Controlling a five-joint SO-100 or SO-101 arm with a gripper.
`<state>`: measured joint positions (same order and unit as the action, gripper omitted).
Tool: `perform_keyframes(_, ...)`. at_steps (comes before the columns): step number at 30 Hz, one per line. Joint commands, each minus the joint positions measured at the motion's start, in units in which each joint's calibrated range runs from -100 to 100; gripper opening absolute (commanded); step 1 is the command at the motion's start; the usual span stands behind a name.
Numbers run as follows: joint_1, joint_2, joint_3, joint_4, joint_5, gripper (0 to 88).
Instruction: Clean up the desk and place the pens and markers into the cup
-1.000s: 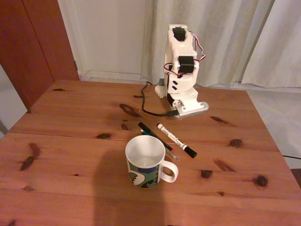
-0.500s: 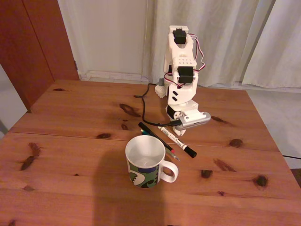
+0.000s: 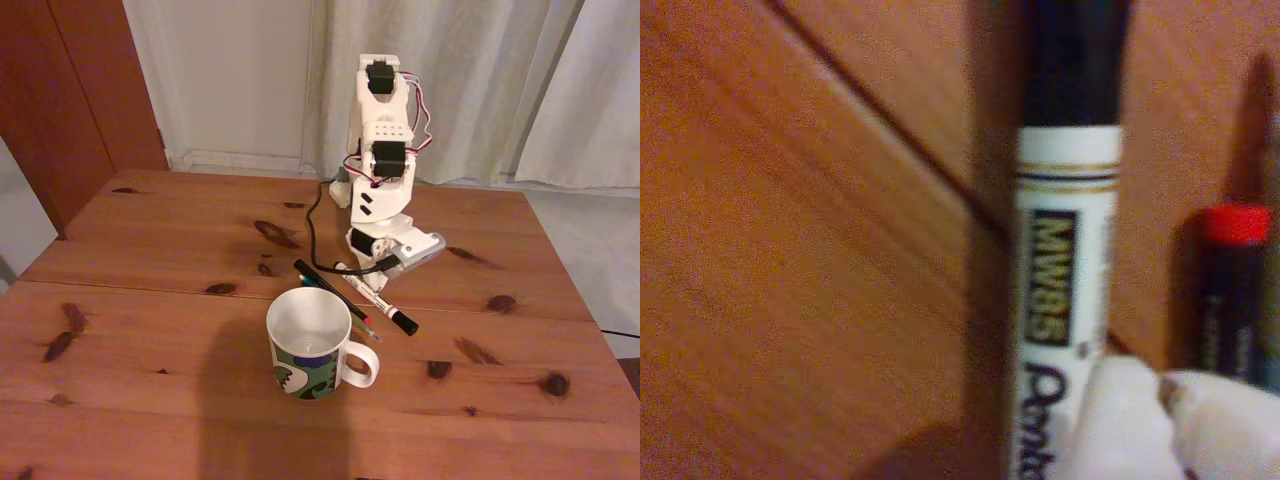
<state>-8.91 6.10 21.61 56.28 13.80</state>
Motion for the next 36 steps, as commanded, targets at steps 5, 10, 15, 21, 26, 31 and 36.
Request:
perform_keyframes(5,-0.1,-0.1,-2.5,-2.2,0.4,1.5)
perform_keyframes(10,-0.1,-0.1,-2.5,-2.2,0.4,1.9)
perform_keyframes(15,-0.1,-0.2,-1.9,-2.2,0.3,13.2)
perform_keyframes(21,-0.2,-0.2,-0.6,-2.2,0.3,17.7)
perform_keyframes(26,-0.3,-0.3,0.6,-2.2,0.4,17.7)
perform_keyframes(31,-1.7,-0.8,3.3,-2.2,0.4,17.7)
perform_keyframes(36,-1.7,-0.7,4.1,-2.2,0.5,17.7)
